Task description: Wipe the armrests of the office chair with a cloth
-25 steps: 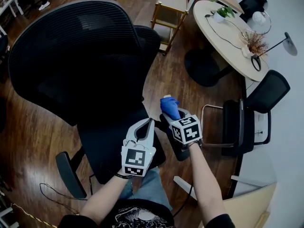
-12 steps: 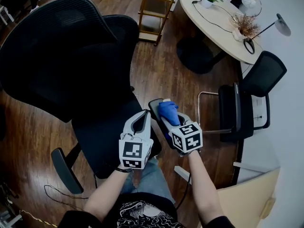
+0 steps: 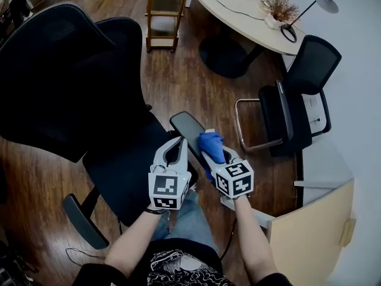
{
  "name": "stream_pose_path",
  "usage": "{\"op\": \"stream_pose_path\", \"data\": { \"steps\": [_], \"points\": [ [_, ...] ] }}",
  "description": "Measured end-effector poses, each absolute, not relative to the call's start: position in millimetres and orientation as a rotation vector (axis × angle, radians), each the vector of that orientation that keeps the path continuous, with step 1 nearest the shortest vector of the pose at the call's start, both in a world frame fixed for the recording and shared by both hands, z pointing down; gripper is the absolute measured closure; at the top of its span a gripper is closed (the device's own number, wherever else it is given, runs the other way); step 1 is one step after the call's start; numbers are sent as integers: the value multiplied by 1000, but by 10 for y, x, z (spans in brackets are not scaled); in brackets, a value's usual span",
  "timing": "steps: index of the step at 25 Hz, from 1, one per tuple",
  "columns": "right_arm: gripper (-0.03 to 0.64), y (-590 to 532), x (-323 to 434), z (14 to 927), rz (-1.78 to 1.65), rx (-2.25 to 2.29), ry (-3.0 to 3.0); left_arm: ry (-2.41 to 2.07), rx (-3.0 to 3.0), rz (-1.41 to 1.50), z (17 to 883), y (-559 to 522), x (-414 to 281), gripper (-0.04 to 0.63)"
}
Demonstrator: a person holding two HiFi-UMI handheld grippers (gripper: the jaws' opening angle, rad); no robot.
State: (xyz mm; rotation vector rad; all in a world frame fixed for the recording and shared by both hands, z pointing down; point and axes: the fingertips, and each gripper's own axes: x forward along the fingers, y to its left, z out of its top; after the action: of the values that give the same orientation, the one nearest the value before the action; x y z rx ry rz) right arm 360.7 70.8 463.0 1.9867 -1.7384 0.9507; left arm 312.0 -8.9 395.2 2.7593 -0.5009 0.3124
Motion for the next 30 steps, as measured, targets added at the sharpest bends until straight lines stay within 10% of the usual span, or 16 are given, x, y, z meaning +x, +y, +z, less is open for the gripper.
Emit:
{"op": "stream_pose_path", "data": {
  "steps": [30],
  "points": [
    [476,1517,4321,4831,1091,2674,-1335,-410,2783,412,4112,59,3223,592]
  ]
}}
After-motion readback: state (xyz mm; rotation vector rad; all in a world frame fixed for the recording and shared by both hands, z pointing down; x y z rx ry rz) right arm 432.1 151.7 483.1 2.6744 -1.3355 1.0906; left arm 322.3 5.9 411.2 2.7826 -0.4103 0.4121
